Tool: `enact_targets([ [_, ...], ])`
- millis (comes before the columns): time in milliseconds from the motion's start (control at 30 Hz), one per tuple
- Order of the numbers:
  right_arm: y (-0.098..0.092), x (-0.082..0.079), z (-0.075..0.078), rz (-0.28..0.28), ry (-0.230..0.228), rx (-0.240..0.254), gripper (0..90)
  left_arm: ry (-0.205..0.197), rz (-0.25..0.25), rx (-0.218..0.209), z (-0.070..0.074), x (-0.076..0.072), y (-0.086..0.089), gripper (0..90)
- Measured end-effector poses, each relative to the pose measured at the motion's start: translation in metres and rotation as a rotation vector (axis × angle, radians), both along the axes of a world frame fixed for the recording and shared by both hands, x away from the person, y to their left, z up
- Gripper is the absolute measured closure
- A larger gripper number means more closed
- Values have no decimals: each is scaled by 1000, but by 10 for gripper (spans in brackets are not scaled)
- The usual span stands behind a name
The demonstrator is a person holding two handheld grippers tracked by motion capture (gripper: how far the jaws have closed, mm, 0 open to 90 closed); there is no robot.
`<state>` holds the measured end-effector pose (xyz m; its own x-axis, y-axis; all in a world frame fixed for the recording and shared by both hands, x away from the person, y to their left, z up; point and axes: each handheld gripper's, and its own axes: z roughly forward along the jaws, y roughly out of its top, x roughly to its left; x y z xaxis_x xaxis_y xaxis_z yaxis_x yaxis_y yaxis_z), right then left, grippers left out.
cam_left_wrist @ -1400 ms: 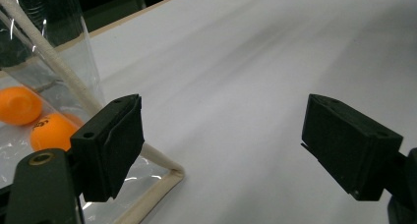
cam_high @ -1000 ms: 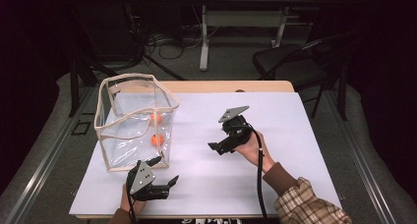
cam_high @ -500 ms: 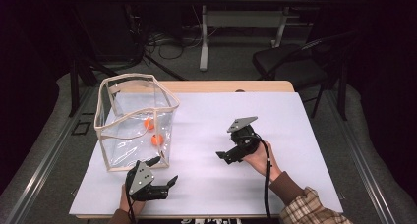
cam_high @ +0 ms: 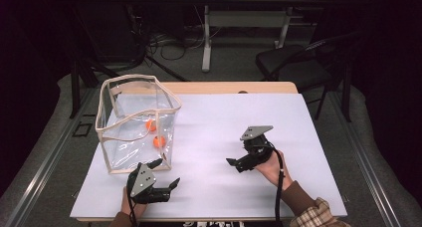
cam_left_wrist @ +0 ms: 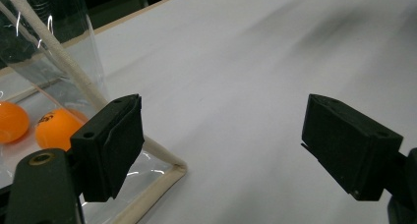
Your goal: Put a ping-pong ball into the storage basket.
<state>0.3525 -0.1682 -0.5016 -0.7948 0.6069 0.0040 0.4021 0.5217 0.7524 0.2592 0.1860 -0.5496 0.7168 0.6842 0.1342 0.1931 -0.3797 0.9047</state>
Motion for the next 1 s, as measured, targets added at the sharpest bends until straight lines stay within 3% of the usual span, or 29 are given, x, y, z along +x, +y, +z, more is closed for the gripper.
enact_targets([
  [333, -15, -17, -7, -11, -37, 23, 15, 2, 2, 6, 0, 0, 0, 159],
  [600, -23, -33, -17, 22, -69, 25, 16, 3, 2, 6, 0, 0, 0, 159],
  [1000, -35, -49, -32, 26, -85, 46, 10, 2, 1, 6, 0, 0, 0, 159],
])
